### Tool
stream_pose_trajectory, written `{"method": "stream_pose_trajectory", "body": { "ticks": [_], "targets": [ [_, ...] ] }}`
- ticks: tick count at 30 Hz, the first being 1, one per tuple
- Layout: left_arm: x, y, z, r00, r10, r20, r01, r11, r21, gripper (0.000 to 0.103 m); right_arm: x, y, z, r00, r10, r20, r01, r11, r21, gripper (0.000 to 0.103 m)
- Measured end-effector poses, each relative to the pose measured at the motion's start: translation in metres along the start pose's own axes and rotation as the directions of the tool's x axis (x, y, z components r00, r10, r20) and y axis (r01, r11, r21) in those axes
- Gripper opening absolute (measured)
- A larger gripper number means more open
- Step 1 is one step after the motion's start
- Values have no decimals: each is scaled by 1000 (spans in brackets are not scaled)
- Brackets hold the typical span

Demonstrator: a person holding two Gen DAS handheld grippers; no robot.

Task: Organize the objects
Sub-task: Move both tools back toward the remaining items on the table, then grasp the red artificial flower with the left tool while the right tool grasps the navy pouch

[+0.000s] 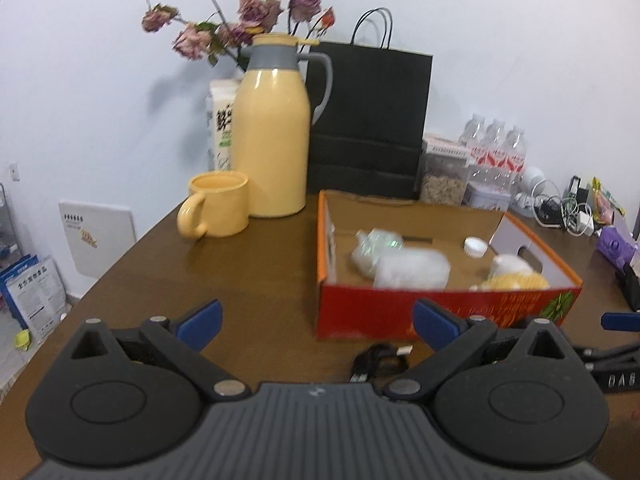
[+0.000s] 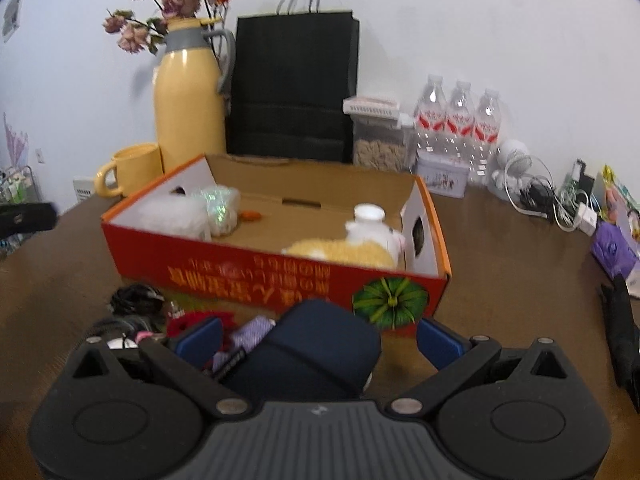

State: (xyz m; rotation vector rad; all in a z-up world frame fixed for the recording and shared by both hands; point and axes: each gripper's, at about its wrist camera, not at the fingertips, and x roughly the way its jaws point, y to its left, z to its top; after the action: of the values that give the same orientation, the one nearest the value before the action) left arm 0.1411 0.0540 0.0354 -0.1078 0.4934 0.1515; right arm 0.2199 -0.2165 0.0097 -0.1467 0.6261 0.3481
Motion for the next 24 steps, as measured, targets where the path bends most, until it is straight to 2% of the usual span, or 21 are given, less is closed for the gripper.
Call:
{"method": "stream_pose_trajectory", "body": {
  "ticks": [5, 12, 15, 17, 24],
  "targets": [
    [-5, 16, -14, 1000, 6, -25, -6, 1000, -25, 103, 10, -6, -4, 999, 30, -45, -25, 994, 104, 103],
    [-6, 30, -23, 999, 5, -50, -7, 999, -54, 103, 30, -6, -9, 994, 36, -107, -12, 976, 216, 103],
    [-5, 32, -27, 998, 1, -62, -5, 998, -60, 103, 31, -5, -12, 994, 35, -102, -10, 972, 234, 98],
    [-3, 32, -29, 998, -6, -70, 1, 998, -65, 103, 32, -2, -13, 993, 43, -112, -16, 973, 229, 90],
    [-2, 34, -32, 997, -16, -82, 11, 998, -66, 103, 26, -1, -13, 995, 44, -88, -25, 976, 214, 78]
  ]
}}
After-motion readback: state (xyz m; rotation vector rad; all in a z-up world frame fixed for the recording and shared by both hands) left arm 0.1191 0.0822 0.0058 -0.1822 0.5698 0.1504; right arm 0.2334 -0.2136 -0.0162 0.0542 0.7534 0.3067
